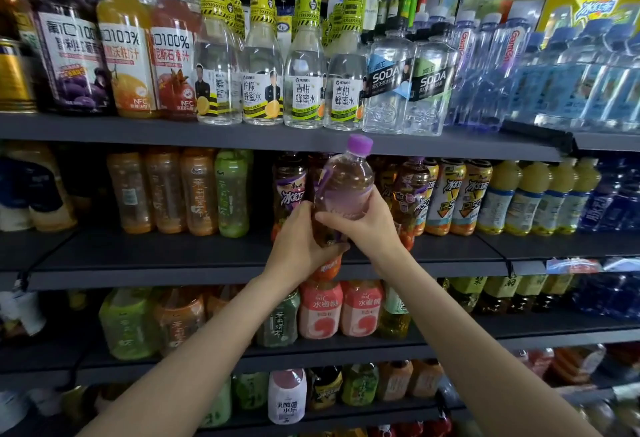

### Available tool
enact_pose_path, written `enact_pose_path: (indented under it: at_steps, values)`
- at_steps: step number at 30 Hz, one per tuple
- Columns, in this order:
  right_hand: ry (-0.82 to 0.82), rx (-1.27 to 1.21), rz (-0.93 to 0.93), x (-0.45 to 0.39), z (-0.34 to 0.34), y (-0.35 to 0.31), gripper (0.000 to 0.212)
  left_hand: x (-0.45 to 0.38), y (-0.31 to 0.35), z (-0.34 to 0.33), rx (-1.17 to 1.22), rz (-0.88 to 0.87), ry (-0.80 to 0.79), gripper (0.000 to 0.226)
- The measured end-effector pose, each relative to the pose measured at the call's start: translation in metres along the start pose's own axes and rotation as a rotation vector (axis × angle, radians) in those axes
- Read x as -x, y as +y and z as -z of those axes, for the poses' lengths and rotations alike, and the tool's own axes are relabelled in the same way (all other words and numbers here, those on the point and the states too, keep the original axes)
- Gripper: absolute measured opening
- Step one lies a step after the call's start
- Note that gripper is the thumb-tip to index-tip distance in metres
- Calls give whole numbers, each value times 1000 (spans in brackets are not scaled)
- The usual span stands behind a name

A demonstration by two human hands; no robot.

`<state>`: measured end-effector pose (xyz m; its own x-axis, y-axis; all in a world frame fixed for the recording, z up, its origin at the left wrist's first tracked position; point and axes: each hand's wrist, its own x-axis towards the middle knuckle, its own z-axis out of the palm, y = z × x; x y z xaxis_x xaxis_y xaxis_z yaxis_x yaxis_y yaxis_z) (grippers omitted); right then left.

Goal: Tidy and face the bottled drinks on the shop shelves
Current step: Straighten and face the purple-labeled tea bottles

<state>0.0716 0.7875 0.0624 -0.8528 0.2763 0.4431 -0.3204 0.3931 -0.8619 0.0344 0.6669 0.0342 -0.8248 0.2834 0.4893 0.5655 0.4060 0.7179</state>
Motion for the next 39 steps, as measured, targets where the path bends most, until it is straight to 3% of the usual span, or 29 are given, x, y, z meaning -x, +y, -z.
enact_pose_path:
  at_steps: [6,9,14,26,34,39]
  values:
    - [-219,215,72,-14,-16,0,68,3,-25,3,41,173,134,59]
    - [-290,228,-18,-22,-17,12,66,0,-46,16,-41,319,233,60]
    - [-106,267,-217,-30,-16,56,48,-10,-75,31,-180,391,303,57]
    - [71,298,-253,-63,-13,108,40,-46,-85,12,-236,416,326,62]
    - [216,233,-188,-110,-16,131,46,-51,-90,-9,-285,472,465,75]
    - [225,175,-288,-145,-31,149,61,-52,-96,-18,-397,462,536,68]
